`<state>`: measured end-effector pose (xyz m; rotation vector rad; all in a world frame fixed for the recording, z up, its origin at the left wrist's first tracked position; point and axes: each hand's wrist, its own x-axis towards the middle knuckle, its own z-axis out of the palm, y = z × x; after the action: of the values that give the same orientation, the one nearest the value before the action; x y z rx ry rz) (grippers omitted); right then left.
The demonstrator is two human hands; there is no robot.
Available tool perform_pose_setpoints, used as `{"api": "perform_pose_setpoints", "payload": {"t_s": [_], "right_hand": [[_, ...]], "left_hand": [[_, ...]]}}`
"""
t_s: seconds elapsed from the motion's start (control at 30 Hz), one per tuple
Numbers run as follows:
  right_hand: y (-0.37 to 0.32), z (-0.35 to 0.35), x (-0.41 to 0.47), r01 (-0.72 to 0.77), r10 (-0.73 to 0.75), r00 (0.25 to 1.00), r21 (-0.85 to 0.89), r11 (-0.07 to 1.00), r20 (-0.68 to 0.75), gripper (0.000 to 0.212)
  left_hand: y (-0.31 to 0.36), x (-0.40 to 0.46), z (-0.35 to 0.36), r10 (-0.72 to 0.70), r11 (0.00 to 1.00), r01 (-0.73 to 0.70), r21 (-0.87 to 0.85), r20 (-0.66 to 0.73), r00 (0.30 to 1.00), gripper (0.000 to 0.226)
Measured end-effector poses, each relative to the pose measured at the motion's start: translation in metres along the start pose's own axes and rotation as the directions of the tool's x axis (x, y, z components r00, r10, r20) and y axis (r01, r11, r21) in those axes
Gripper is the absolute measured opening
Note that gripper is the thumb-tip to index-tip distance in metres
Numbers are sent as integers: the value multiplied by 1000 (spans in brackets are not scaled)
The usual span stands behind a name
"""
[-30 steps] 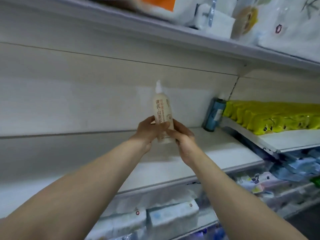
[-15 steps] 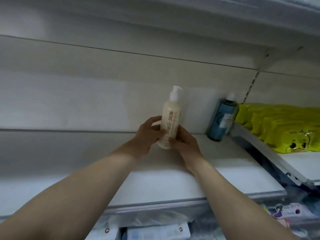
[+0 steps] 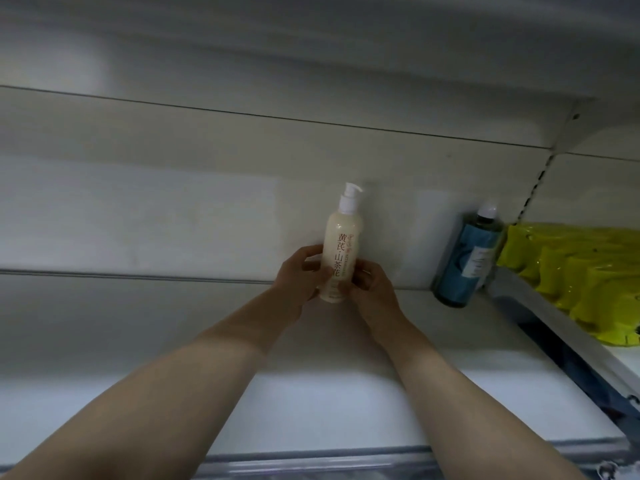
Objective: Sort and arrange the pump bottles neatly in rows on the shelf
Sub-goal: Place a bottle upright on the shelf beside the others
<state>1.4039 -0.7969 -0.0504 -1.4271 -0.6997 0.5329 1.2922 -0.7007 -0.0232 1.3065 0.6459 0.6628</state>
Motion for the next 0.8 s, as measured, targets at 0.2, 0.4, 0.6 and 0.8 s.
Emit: {"api": "perform_pose_setpoints", "payload": {"t_s": [0.2,0.4,0.6,0.8], "right_hand": [[3,5,7,16,-17,999,-28,999,-50,47],[5,7,10,17,-24,996,-88,996,-85,47],[5,12,7,-8,-2,994,-92,996,-112,49],[0,15,2,-36,10,988,-168,985,-155,52]], "left_hand": [[-1,6,0,-19,1000,20,6,-57,998,31],[-3,9,1,-18,1000,17,-6,-80,997,31],[-10,6,8,0,1000,-3,-24,-118,993,38],[-14,-1,9,-74,997,73,-13,-98,992,51]]}}
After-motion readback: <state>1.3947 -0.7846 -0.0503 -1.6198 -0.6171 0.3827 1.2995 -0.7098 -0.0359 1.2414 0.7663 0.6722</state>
